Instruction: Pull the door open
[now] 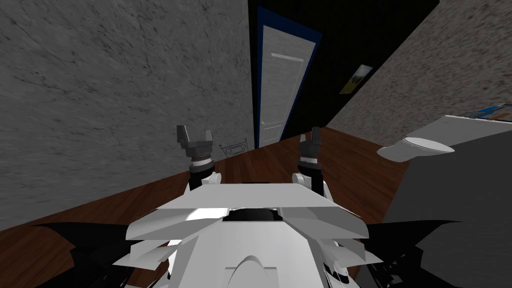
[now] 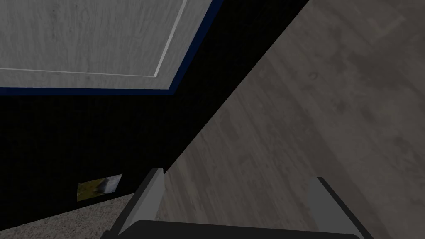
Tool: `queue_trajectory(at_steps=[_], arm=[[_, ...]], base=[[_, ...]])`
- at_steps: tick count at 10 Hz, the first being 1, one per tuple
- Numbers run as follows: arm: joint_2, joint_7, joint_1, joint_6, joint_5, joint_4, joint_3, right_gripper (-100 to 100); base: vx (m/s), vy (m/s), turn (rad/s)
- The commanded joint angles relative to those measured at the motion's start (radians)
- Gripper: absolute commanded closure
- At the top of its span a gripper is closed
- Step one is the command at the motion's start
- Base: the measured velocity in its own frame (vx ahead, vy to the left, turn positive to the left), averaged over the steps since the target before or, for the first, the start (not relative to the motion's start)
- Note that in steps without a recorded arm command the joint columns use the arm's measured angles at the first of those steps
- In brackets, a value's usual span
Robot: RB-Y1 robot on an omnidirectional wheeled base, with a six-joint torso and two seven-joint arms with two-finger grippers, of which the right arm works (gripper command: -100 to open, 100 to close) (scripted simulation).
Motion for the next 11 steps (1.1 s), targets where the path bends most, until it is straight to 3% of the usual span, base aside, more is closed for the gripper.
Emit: queue_trajectory(at_steps=[1, 11], arm=[[-0.006, 0.015, -0.012, -0.011, 0.015, 0.029, -0.006, -100], [-0.033, 0.106, -0.083, -0.076, 0.105, 0.209, -0.04, -100]], base=[[0.074, -0.009, -0.006], [0.107, -0.002, -0.002]])
